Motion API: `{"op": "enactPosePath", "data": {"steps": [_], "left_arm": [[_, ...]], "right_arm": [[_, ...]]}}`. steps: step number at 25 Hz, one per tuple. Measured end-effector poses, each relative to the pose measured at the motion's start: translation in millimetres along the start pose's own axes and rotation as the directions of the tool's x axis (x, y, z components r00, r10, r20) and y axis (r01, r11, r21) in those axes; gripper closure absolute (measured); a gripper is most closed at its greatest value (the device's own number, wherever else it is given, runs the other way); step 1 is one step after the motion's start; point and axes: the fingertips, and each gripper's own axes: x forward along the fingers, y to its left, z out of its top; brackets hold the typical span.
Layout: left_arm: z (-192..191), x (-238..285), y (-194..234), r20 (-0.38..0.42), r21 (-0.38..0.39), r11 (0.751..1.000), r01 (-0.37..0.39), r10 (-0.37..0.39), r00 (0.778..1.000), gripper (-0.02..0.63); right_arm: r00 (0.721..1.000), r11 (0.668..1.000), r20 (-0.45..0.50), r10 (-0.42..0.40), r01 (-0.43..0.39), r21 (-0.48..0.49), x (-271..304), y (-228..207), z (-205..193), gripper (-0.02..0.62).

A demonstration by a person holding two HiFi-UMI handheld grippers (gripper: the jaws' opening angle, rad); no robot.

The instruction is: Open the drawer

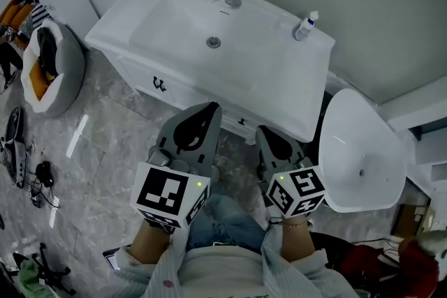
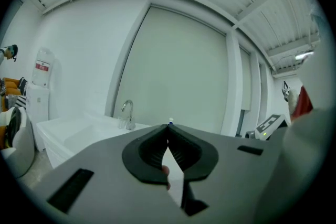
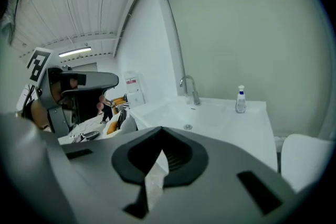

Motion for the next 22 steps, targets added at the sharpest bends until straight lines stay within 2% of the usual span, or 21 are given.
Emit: {"op": "enactPosePath", "data": {"steps": [6,11,16,22], "left_arm": [[-1.0,27.4,15.5,0.0,-0.009,1.0,-0.004,0.004,1.0,0.589],[0.1,31.6,32.0,-0.018,-0.011,1.0,-0.003,0.003,1.0,0.589],[4.9,31.1,45.6,-0.036,-0.007,1.0,0.025,-0.026,0.999,0.589],[1.6,24.1,54.7,-0.046,-0.018,0.998,0.065,-0.066,0.997,0.589]], "right_arm": [[0.999,1.0,-0.03,0.018,-0.018,-0.001,30.3,-12.5,1.8,0.586],[0.998,1.0,-0.052,0.021,-0.02,0.008,47.8,-5.8,4.4,0.586],[0.998,0.999,-0.061,0.001,0.002,0.053,58.1,6.8,3.3,0.586],[0.997,0.998,-0.076,-0.029,0.033,0.057,69.2,20.8,-5.4,0.586]]}}
